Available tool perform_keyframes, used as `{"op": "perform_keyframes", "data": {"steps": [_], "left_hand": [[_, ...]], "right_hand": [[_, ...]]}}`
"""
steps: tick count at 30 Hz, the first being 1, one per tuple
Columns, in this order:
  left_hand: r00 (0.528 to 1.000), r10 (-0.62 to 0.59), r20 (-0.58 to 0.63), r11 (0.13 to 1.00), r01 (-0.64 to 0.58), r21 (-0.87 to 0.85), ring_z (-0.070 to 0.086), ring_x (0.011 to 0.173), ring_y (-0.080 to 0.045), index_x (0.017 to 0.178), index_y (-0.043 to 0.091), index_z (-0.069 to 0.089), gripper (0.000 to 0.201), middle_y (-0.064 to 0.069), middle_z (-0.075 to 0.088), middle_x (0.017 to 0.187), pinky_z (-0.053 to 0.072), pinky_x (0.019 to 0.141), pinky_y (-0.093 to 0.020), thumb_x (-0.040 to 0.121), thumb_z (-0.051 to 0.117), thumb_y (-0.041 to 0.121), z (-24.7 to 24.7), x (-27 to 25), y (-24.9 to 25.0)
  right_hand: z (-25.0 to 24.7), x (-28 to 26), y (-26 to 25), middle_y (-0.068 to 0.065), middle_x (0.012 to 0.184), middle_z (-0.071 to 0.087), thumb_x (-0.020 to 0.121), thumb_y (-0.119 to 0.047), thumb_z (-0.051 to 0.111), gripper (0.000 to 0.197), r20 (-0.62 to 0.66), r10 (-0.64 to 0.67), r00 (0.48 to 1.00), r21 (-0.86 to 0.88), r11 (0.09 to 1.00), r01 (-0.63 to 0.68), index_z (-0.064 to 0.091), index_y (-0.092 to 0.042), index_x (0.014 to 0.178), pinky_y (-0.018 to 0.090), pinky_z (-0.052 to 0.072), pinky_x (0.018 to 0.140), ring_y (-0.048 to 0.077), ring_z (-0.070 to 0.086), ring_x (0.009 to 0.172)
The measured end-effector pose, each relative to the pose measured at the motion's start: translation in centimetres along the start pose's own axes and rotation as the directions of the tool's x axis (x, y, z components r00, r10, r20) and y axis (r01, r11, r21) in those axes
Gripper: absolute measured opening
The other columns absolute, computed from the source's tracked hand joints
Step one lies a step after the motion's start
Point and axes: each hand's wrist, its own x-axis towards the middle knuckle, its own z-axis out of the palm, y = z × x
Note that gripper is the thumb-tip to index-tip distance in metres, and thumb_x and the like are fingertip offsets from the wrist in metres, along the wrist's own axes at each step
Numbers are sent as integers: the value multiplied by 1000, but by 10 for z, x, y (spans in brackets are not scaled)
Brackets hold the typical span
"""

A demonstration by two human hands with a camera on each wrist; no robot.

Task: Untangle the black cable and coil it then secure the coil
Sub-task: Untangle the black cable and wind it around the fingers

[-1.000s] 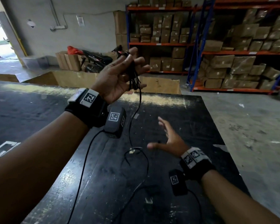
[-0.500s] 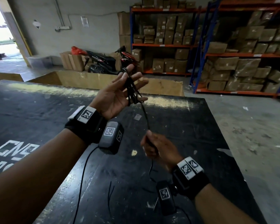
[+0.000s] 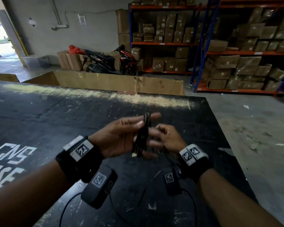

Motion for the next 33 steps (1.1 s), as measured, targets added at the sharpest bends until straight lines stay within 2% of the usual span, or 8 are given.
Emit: {"op": "perform_keyframes", "data": {"steps": [3,7,14,17,21,25,29,33], "left_hand": [[995,-91,-29,996,91,4,73,110,-39,153,8,44,55,-20,75,118,49,103,-64,100,60,13,-3,-15,-25],[977,-171,-130,977,185,108,70,115,-45,151,12,49,51,-20,75,119,43,106,-67,101,57,13,-13,-28,-41],[938,-99,-333,978,153,140,70,115,-45,140,16,63,43,-21,76,116,45,103,-66,99,54,11,-22,-28,-45],[911,11,-413,992,42,120,69,117,-45,140,14,63,42,-21,74,121,44,105,-68,99,53,11,-26,-25,-39],[846,145,-513,989,-124,74,72,113,-40,145,13,56,45,-20,72,126,52,97,-61,100,48,11,-28,-17,-26],[827,220,-518,975,-206,84,65,124,-42,143,12,56,43,-19,68,136,49,99,-66,101,46,13,-23,-11,-15],[864,253,-435,966,-248,70,67,123,-37,148,10,49,45,-13,71,132,48,100,-70,104,44,14,-8,-2,-7],[879,336,-339,941,-327,87,67,123,-30,157,8,35,48,-4,73,125,39,106,-75,109,35,16,0,0,23]], "right_hand": [[-19,5,-27,5,66,67,84,-23,79,22,28,-92,995,-148,984,95,68,-16,67,34,47,64,13,59,64],[-35,-2,-60,1,58,68,67,-36,91,31,128,-140,982,-350,920,177,70,-14,63,28,46,54,7,56,52],[-23,-28,-87,-6,50,59,82,-33,82,24,124,-214,969,-408,879,247,73,-15,68,25,38,49,3,44,44],[-12,-53,-87,0,53,64,96,-22,66,16,124,-201,972,-297,927,230,77,-13,88,24,43,50,6,53,44],[9,-85,-69,17,52,59,108,-16,42,30,219,-100,971,75,994,85,68,-4,116,19,33,36,10,40,29],[29,-101,-44,11,55,56,108,-15,36,34,238,-42,970,233,972,-15,61,7,110,20,30,40,12,36,37],[38,-101,-21,6,58,55,108,-19,37,37,236,57,970,278,953,-123,68,-3,98,18,35,47,9,48,47],[42,-100,1,2,55,47,108,-19,37,42,260,41,965,204,974,-96,68,-3,85,15,32,46,6,41,45]]}}
